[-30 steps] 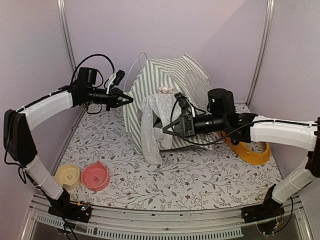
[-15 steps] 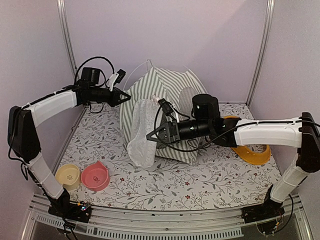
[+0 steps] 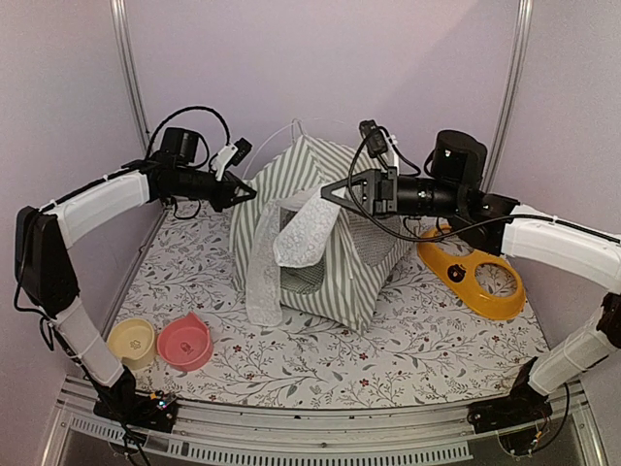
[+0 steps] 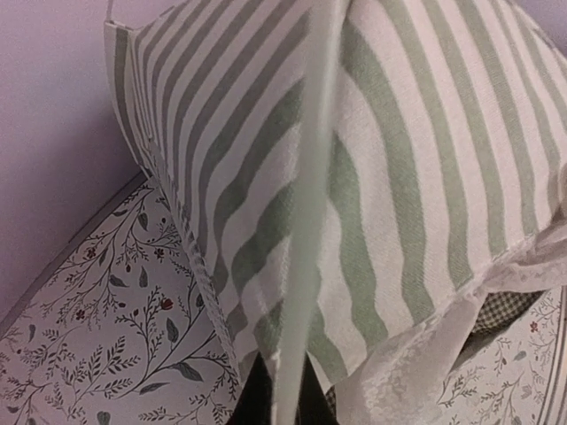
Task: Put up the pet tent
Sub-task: Pick up the tent flap from the tent fabric, then place the tent flap on the tent fabric.
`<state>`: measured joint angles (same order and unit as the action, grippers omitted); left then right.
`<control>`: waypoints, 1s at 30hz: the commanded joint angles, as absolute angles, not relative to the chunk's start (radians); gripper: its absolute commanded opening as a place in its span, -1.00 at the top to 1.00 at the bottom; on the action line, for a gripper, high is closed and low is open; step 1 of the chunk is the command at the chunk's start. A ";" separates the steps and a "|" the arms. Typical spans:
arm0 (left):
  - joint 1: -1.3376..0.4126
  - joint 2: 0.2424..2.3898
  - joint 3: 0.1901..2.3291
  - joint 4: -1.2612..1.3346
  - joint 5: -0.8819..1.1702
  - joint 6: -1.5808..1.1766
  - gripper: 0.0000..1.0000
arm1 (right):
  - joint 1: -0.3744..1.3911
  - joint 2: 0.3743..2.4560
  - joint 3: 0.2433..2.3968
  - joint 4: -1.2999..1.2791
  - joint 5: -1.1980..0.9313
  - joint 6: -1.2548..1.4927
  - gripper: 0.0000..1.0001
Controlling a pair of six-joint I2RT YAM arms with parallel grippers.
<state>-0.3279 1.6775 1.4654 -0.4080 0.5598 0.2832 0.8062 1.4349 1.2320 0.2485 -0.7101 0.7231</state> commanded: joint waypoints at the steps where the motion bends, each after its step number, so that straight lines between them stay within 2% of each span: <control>1: -0.336 1.681 1.468 -0.515 0.422 0.342 1.00 | 0.706 1.325 1.205 0.204 -0.696 0.681 0.85; 7: -0.354 1.621 1.471 -0.562 0.364 0.367 1.00 | 0.638 1.362 1.231 -0.194 -0.373 0.350 0.82; 10: -0.367 1.594 1.470 -0.572 0.388 0.358 1.00 | 0.639 1.402 1.225 -0.249 -0.205 0.279 0.81; 13: -0.382 1.585 1.465 -0.569 0.410 0.346 1.00 | 0.650 1.472 1.229 -0.238 -0.148 0.254 0.81; 15: -0.382 1.588 1.457 -0.559 0.427 0.335 1.00 | 0.675 1.522 1.231 -0.202 -0.140 0.240 0.66; 18: -0.382 1.618 1.474 -0.564 0.422 0.296 1.00 | 0.707 1.623 1.266 -0.240 0.031 0.208 0.64; 21: -0.385 1.662 1.530 -0.618 0.391 0.226 1.00 | 0.697 1.641 1.258 -0.302 0.208 0.234 0.34; 27: -0.391 1.661 1.549 -0.641 0.341 0.123 1.00 | 0.732 1.437 1.235 -0.370 0.310 0.288 -0.26; 30: -0.393 1.655 1.552 -0.647 0.332 0.109 1.00 | 0.745 1.354 1.265 -0.441 0.330 0.307 -0.44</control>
